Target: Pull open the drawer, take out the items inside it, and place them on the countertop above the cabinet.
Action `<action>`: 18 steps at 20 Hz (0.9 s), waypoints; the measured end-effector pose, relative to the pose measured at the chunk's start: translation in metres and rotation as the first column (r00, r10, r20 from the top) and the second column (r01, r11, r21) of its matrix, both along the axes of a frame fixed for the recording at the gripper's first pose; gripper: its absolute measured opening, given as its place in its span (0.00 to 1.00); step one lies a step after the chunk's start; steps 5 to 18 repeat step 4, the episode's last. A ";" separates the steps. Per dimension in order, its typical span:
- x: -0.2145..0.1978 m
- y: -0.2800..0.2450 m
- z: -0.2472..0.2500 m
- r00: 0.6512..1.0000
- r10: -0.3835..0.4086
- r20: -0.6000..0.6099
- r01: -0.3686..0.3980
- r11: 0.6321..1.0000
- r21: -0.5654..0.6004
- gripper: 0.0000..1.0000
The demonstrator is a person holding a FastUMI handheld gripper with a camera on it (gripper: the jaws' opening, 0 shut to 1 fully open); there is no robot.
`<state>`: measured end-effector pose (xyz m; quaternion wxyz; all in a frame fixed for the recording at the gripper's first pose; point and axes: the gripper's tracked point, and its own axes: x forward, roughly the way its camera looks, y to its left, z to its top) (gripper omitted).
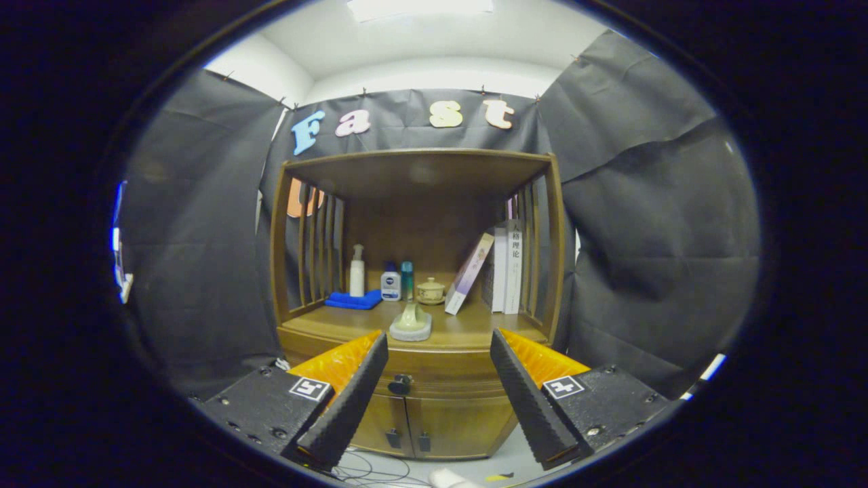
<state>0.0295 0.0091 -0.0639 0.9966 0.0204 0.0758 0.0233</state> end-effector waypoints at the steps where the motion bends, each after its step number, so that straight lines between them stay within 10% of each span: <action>1: -0.009 -0.004 0.003 1.000 0.002 0.005 -0.002 1.000 0.010 0.99; 18: -0.028 -0.019 0.012 0.999 -0.011 0.036 0.011 1.000 0.011 0.99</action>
